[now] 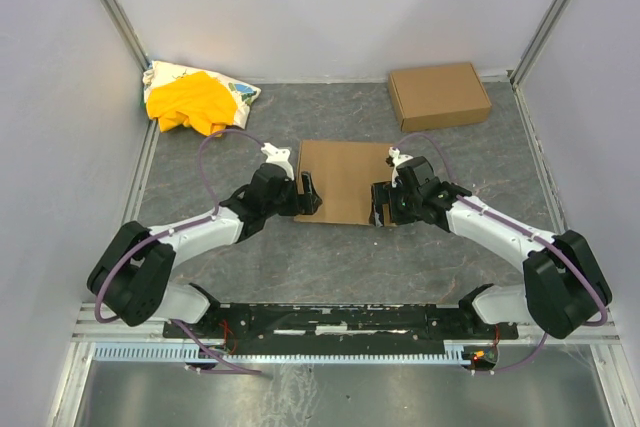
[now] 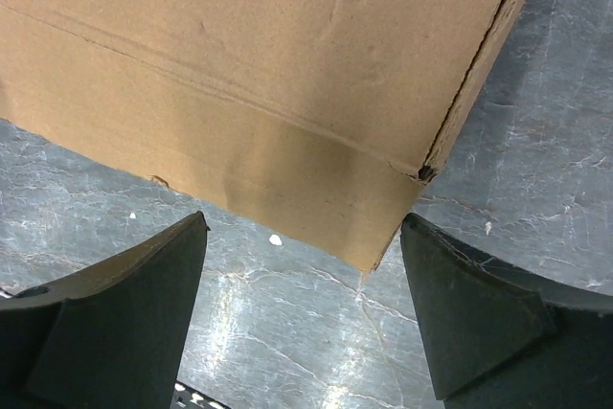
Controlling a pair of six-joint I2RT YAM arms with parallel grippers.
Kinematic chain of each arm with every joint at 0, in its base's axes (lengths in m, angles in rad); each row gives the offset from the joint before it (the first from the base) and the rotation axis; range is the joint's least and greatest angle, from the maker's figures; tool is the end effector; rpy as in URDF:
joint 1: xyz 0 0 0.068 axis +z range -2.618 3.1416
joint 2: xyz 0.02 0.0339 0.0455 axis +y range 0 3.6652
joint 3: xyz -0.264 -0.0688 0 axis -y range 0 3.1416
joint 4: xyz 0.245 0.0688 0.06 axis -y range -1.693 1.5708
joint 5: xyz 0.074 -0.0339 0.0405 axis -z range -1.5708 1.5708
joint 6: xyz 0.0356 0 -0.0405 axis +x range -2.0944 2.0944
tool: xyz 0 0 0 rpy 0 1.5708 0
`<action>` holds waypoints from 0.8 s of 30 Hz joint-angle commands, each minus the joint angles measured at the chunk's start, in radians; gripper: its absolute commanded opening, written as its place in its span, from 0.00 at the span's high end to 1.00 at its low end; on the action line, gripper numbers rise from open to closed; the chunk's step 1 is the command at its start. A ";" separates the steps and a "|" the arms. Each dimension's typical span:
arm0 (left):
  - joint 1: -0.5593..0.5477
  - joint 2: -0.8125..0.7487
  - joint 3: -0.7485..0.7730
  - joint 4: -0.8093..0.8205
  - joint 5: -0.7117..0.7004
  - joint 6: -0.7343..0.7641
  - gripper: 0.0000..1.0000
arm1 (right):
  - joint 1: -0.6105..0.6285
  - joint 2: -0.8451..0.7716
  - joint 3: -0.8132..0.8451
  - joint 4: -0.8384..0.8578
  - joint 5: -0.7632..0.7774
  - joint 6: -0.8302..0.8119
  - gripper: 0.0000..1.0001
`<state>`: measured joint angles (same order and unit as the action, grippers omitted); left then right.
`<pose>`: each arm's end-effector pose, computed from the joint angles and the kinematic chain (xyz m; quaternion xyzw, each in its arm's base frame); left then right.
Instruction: Fold the paper box
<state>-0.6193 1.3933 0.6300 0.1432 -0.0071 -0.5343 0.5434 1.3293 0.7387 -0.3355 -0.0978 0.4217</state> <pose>0.2290 -0.1630 0.1836 0.0362 0.8884 -0.2469 0.3853 0.2204 0.1372 0.1958 -0.0731 0.9447 0.1879 0.2588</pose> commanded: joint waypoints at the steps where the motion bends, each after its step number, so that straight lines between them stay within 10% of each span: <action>1: -0.012 -0.050 0.074 -0.054 0.040 0.008 0.13 | 0.011 -0.035 0.053 0.008 -0.035 0.012 0.11; 24: -0.016 0.023 0.230 -0.371 -0.016 0.052 0.13 | 0.011 0.011 0.172 -0.177 -0.030 0.068 0.15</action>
<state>-0.6254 1.4090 0.8047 -0.1757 -0.0212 -0.5190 0.5457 1.3312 0.8734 -0.5068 -0.1131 0.4732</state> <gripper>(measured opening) 0.875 0.852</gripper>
